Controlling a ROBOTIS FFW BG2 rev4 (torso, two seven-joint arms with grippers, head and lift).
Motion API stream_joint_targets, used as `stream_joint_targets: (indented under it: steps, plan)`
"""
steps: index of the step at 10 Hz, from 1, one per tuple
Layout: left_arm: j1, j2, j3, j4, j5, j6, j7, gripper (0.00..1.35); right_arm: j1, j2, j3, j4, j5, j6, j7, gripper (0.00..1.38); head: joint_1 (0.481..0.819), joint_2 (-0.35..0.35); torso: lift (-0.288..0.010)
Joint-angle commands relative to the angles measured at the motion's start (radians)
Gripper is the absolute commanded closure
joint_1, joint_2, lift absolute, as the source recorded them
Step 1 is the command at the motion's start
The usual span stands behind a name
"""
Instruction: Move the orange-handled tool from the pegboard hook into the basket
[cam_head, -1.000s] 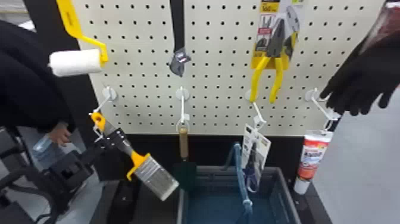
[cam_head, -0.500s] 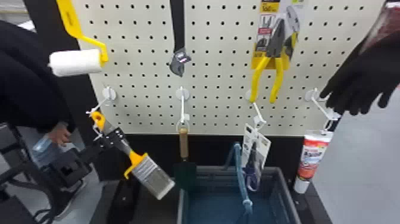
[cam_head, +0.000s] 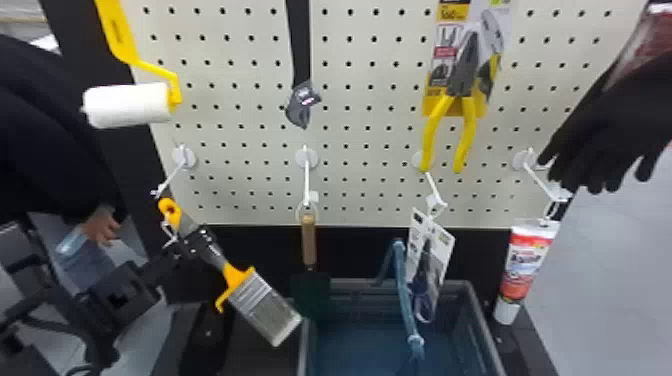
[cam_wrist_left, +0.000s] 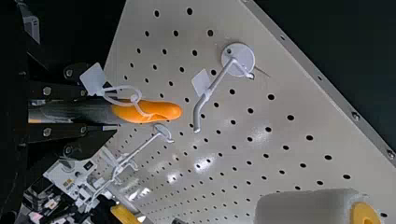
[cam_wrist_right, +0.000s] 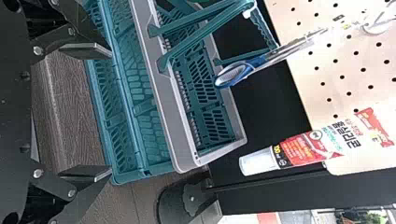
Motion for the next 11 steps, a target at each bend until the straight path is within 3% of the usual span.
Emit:
stream_joint_targets:
  steps: [1, 5, 8, 9, 11]
  plan:
    - [0.021, -0.007, 0.002, -0.019, 0.003, -0.004, 0.001, 1.21, 0.000, 0.000, -0.001, 0.002, -0.005, 0.004, 0.000, 0.40, 0.549, 0.000, -0.100]
    - [0.109, -0.030, 0.026, -0.082, -0.008, -0.035, 0.010, 1.21, -0.007, 0.000, 0.000, 0.007, -0.006, 0.010, 0.008, 0.40, 0.549, 0.000, -0.100]
    - [0.186, -0.083, 0.021, -0.085, -0.014, -0.111, 0.025, 1.21, -0.013, 0.000, 0.000, 0.015, -0.008, 0.010, 0.014, 0.40, 0.549, 0.000, -0.100]
    - [0.199, -0.099, 0.032, -0.085, -0.064, -0.119, 0.021, 1.21, -0.013, 0.000, 0.000, 0.015, -0.008, 0.010, 0.017, 0.40, 0.549, 0.000, -0.100]
    - [0.216, -0.064, 0.035, -0.087, -0.097, -0.124, 0.019, 1.21, -0.013, 0.000, 0.000, 0.015, -0.008, 0.010, 0.017, 0.40, 0.549, 0.000, -0.100]
